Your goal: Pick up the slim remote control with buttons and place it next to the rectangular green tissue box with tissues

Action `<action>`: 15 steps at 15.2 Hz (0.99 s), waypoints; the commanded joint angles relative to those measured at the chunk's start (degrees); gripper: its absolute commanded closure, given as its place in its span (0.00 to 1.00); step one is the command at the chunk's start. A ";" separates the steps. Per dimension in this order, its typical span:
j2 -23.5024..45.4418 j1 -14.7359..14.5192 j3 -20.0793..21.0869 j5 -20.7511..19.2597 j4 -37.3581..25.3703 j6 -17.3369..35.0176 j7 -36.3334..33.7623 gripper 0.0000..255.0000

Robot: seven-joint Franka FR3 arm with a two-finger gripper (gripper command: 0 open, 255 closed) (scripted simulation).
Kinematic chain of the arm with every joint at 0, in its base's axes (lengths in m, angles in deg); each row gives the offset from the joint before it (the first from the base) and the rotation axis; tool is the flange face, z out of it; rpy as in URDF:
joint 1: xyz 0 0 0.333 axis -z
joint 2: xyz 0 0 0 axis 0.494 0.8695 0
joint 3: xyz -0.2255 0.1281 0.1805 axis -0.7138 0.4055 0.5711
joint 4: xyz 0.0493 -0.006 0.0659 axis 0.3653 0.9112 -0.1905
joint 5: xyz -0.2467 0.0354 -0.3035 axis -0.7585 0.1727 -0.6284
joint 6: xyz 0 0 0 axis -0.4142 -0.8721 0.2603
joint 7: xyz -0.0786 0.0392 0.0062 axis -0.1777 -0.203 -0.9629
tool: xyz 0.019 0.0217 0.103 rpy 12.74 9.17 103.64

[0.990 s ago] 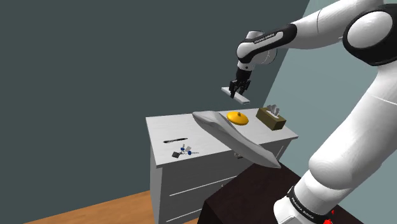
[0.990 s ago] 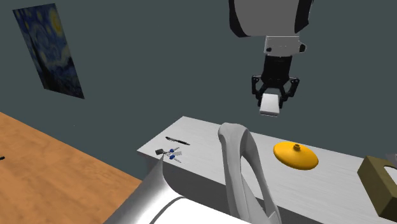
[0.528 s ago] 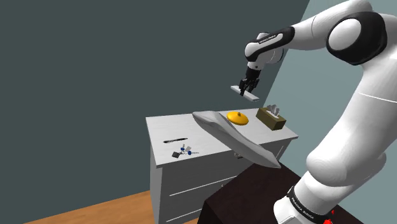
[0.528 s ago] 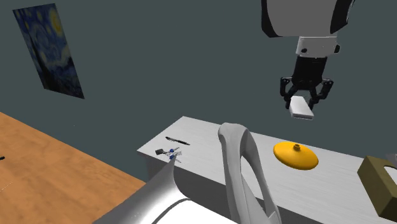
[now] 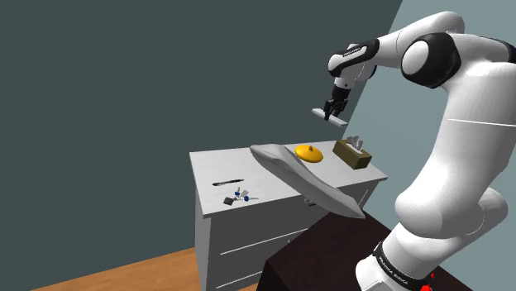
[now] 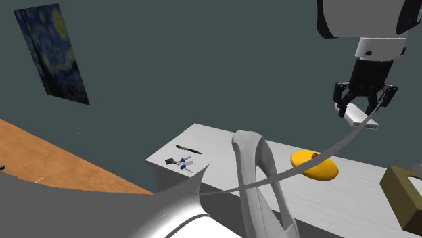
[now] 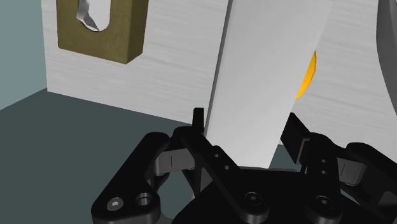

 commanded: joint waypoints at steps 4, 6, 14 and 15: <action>7.70 4.86 -1.03 2.25 -11.38 -3.95 5.72 1.00; 9.38 5.76 -1.05 2.67 -13.18 -4.11 6.59 1.00; 11.11 5.77 -0.74 3.22 -9.59 1.15 6.97 1.00; 11.38 5.78 -0.70 3.30 -9.22 1.78 7.02 1.00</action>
